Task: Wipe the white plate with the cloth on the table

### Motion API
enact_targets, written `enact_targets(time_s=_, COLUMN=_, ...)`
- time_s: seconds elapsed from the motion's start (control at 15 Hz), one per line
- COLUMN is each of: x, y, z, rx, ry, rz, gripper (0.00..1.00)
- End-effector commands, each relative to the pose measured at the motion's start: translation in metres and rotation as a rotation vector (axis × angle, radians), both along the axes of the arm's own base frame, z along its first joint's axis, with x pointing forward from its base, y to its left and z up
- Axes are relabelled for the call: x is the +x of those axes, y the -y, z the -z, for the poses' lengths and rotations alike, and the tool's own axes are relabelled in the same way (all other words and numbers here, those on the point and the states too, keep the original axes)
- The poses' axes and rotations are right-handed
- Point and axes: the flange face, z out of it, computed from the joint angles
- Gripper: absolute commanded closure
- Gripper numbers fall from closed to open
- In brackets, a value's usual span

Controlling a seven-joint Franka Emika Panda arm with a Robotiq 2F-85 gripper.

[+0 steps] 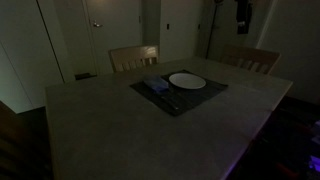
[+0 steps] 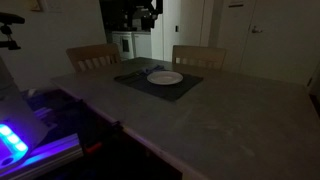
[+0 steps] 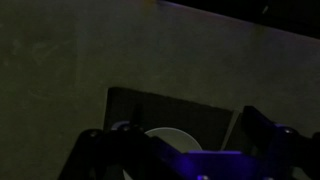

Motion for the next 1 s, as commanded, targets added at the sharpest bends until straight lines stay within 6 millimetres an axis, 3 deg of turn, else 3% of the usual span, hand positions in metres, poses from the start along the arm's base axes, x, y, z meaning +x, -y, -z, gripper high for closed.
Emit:
enact_targets(time_s=0.0, x=0.0, y=0.0, z=0.0, rx=0.0, ry=0.0, rz=0.0, gripper=0.0)
enact_targets(time_s=0.6, x=0.045, y=-0.018, z=0.019, rx=0.16, ry=0.076, rz=0.014, gripper=0.0)
enact_targets(time_s=0.67, x=0.027, y=-0.015, z=0.01, rx=0.137, ry=0.071, rz=0.035, gripper=0.0)
enact_targets(time_s=0.93, x=0.029, y=-0.016, z=0.011, rx=0.138, ry=0.071, rz=0.034, gripper=0.0)
